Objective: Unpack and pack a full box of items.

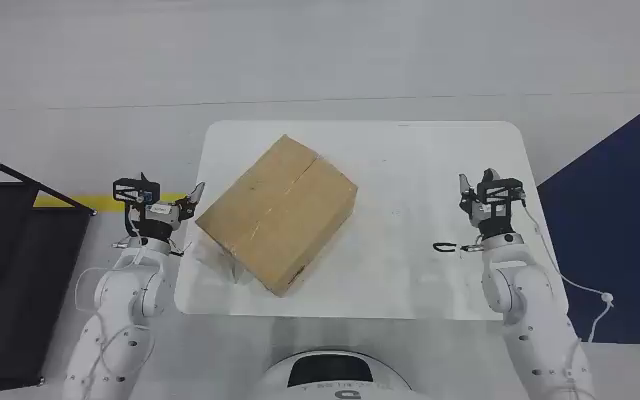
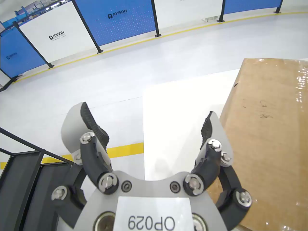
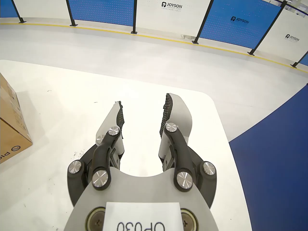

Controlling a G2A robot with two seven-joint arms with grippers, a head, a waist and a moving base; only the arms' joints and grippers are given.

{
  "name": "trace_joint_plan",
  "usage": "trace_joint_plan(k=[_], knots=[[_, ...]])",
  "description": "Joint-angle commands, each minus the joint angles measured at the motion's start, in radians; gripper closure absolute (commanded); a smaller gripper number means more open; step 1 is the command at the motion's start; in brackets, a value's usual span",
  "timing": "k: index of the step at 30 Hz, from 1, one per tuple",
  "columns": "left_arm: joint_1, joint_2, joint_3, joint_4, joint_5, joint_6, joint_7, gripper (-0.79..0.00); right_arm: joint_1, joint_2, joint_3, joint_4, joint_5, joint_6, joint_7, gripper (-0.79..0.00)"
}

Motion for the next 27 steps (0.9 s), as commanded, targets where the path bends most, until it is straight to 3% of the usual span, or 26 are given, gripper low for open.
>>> trace_joint_plan(k=[1, 4, 9, 13, 16, 21, 27], knots=[[0.016, 0.002, -0.018, -0.005, -0.054, -0.065, 0.007, -0.785, 0.0, 0.0, 0.0, 0.0, 0.0, 0.0, 0.0, -0.785], [0.053, 0.01, -0.081, -0.017, -0.08, -0.172, 0.051, -0.785, 0.0, 0.0, 0.0, 0.0, 0.0, 0.0, 0.0, -0.785], [0.163, 0.025, -0.183, -0.048, -0.121, -0.431, 0.147, -0.785, 0.0, 0.0, 0.0, 0.0, 0.0, 0.0, 0.0, -0.785], [0.244, 0.036, -0.271, -0.043, -0.017, -0.57, 0.314, -0.785, 0.0, 0.0, 0.0, 0.0, 0.0, 0.0, 0.0, -0.785], [0.277, 0.041, -0.293, -0.012, 0.083, -0.613, 0.452, -0.785, 0.0, 0.0, 0.0, 0.0, 0.0, 0.0, 0.0, -0.785], [0.281, 0.045, -0.261, 0.024, 0.268, -0.565, 0.599, -0.785, 0.0, 0.0, 0.0, 0.0, 0.0, 0.0, 0.0, -0.785], [0.26, 0.046, -0.19, 0.03, 0.414, -0.501, 0.639, -0.785, 0.0, 0.0, 0.0, 0.0, 0.0, 0.0, 0.0, -0.785]])
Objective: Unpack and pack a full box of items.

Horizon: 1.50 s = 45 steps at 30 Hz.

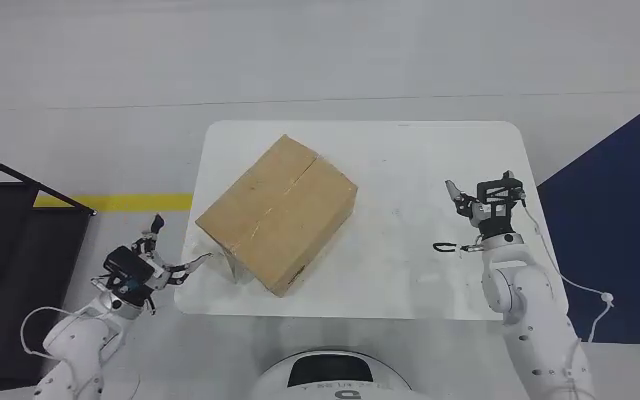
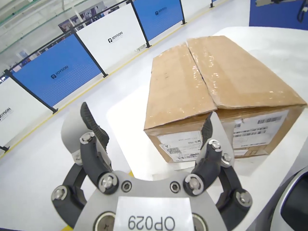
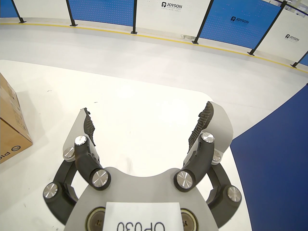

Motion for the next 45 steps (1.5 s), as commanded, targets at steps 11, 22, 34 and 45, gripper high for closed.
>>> trace_joint_plan(k=[11, 22, 34, 45], knots=[[-0.047, -0.002, 0.109, -0.004, 0.115, 0.09, -0.053, -0.785, 0.0, 0.0, 0.0, 0.0, 0.0, 0.0, 0.0, -0.785], [-0.091, 0.0, 0.083, 0.004, 0.05, 0.125, -0.101, -0.785, 0.0, 0.0, 0.0, 0.0, 0.0, 0.0, 0.0, -0.785], [-0.216, 0.008, -0.002, 0.02, -0.116, 0.073, -0.231, -0.785, 0.0, 0.0, 0.0, 0.0, 0.0, 0.0, 0.0, -0.785], [-0.463, 0.024, 0.046, 0.26, -0.035, -0.001, -0.403, -0.785, 0.0, 0.0, 0.0, 0.0, 0.0, 0.0, 0.0, -0.785]])
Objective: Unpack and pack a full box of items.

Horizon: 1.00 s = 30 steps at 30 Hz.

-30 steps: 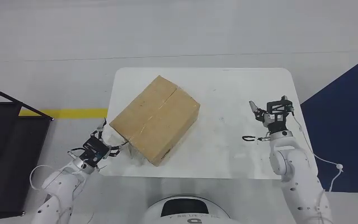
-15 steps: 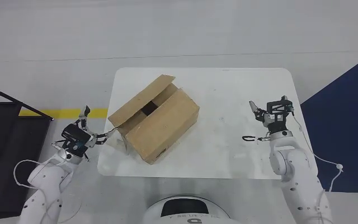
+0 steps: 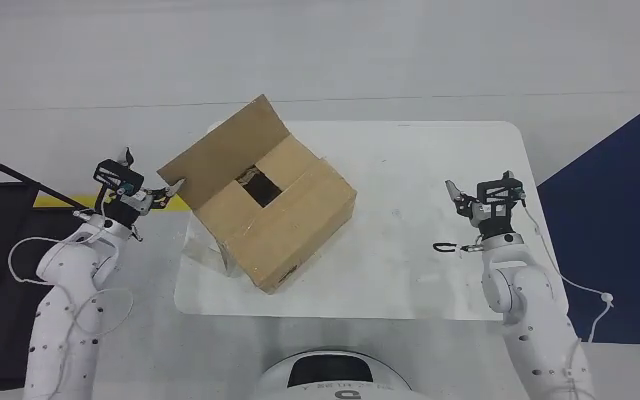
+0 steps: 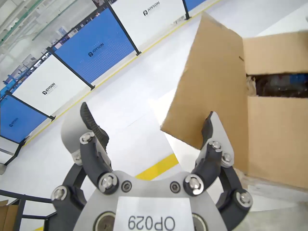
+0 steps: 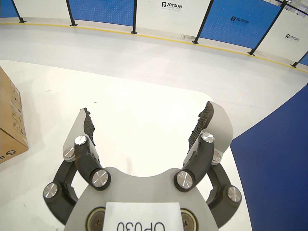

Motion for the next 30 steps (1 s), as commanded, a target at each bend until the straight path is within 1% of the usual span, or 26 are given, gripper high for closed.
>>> trace_joint_plan(k=[1, 3, 5, 9, 14, 16, 18, 22, 24, 30], knots=[[-0.021, 0.006, 0.009, 0.049, 0.055, -0.023, 0.009, -0.785, 0.0, 0.0, 0.0, 0.0, 0.0, 0.0, 0.0, -0.785], [-0.041, 0.011, 0.021, 0.099, 0.099, -0.057, 0.02, -0.785, 0.0, 0.0, 0.0, 0.0, 0.0, 0.0, 0.0, -0.785], [-0.059, 0.017, 0.026, 0.139, 0.154, -0.045, 0.039, -0.785, 0.0, 0.0, 0.0, 0.0, 0.0, 0.0, 0.0, -0.785], [-0.078, 0.029, 0.018, 0.194, 0.201, -0.078, 0.114, -0.785, 0.0, 0.0, 0.0, 0.0, 0.0, 0.0, 0.0, -0.785], [-0.109, 0.049, -0.04, 0.211, 0.148, -0.22, 0.179, -0.785, 0.0, 0.0, 0.0, 0.0, 0.0, 0.0, 0.0, -0.785], [-0.132, 0.055, -0.067, 0.211, 0.101, -0.263, 0.167, -0.785, 0.0, 0.0, 0.0, 0.0, 0.0, 0.0, 0.0, -0.785], [-0.16, 0.058, -0.087, 0.203, 0.055, -0.273, 0.138, -0.785, 0.0, 0.0, 0.0, 0.0, 0.0, 0.0, 0.0, -0.785], [-0.211, 0.056, -0.105, 0.175, -0.053, -0.232, 0.044, -0.785, 0.0, 0.0, 0.0, 0.0, 0.0, 0.0, 0.0, -0.785], [-0.213, 0.057, -0.119, 0.124, -0.099, -0.232, 0.017, -0.785, 0.0, 0.0, 0.0, 0.0, 0.0, 0.0, 0.0, -0.785], [-0.213, 0.057, -0.119, 0.124, -0.099, -0.232, 0.017, -0.785, 0.0, 0.0, 0.0, 0.0, 0.0, 0.0, 0.0, -0.785]])
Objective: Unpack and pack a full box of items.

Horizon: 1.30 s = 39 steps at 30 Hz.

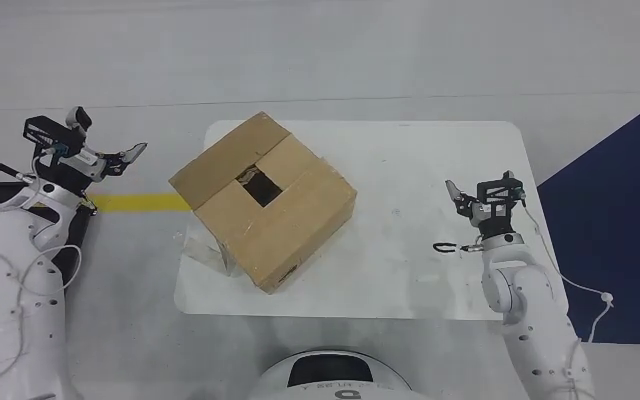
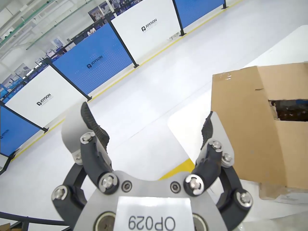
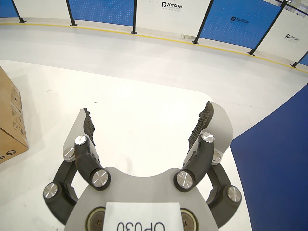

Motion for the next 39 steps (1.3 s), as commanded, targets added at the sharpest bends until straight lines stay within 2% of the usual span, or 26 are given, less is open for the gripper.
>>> trace_joint_plan(k=[1, 18, 21, 22, 27, 31, 36, 39], knots=[[0.0, 0.0, 0.0, 0.0, 0.0, 0.0, 0.0, -0.785, 0.0, 0.0, 0.0, 0.0, 0.0, 0.0, 0.0, -0.785], [0.0, 0.0, 0.0, 0.0, 0.0, 0.0, 0.0, -0.785, 0.0, 0.0, 0.0, 0.0, 0.0, 0.0, 0.0, -0.785], [0.015, 0.002, -0.019, 0.025, 0.08, 0.135, 0.009, -0.785, 0.0, 0.0, 0.0, 0.0, 0.0, 0.0, 0.0, -0.785], [0.013, 0.004, -0.006, 0.04, 0.102, 0.131, 0.013, -0.785, 0.0, 0.0, 0.0, 0.0, 0.0, 0.0, 0.0, -0.785], [-0.037, 0.022, 0.073, 0.084, 0.193, -0.078, 0.068, -0.785, 0.0, 0.0, 0.0, 0.0, 0.0, 0.0, 0.0, -0.785], [-0.069, 0.027, 0.182, 0.073, 0.255, -0.207, 0.122, -0.785, 0.0, 0.0, 0.0, 0.0, 0.0, 0.0, 0.0, -0.785], [-0.047, 0.036, 0.309, -0.011, 0.402, -0.252, 0.215, -0.785, 0.0, 0.0, 0.0, 0.0, 0.0, 0.0, 0.0, -0.785], [-0.028, 0.046, 0.344, -0.032, 0.476, -0.234, 0.277, -0.785, 0.0, 0.0, 0.0, 0.0, 0.0, 0.0, 0.0, -0.785]])
